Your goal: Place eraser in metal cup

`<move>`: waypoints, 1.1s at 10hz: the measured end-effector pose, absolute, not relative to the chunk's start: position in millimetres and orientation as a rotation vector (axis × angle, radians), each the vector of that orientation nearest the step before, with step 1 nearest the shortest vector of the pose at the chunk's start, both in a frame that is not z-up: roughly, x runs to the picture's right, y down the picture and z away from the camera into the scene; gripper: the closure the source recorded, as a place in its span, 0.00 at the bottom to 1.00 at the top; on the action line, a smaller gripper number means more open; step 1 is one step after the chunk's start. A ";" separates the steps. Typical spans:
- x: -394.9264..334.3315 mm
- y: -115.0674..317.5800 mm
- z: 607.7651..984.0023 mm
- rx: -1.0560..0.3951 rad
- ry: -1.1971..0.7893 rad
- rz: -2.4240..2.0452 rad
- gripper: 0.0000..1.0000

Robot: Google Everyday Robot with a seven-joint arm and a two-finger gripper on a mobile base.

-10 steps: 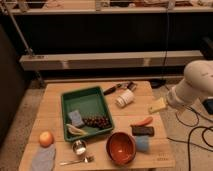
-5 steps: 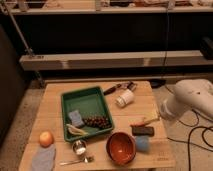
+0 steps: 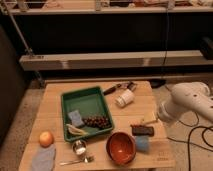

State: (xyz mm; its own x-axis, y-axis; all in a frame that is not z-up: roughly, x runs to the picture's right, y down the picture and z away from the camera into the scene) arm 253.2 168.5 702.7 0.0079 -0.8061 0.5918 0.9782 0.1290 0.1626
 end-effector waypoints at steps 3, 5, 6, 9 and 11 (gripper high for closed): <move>254.3 170.8 715.6 -0.301 -0.656 -1.487 0.20; 251.0 178.9 749.9 -0.241 -0.682 -1.555 0.20; 247.1 181.8 758.5 -0.224 -0.690 -1.577 0.20; 238.0 179.6 769.5 -0.199 -0.683 -1.629 0.20; 227.0 180.4 777.0 -0.183 -0.687 -1.674 0.20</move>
State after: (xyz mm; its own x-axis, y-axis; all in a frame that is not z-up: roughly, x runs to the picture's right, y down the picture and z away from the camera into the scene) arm 227.0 180.4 777.0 -0.2329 -0.8451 0.4812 0.9396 -0.0678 0.3356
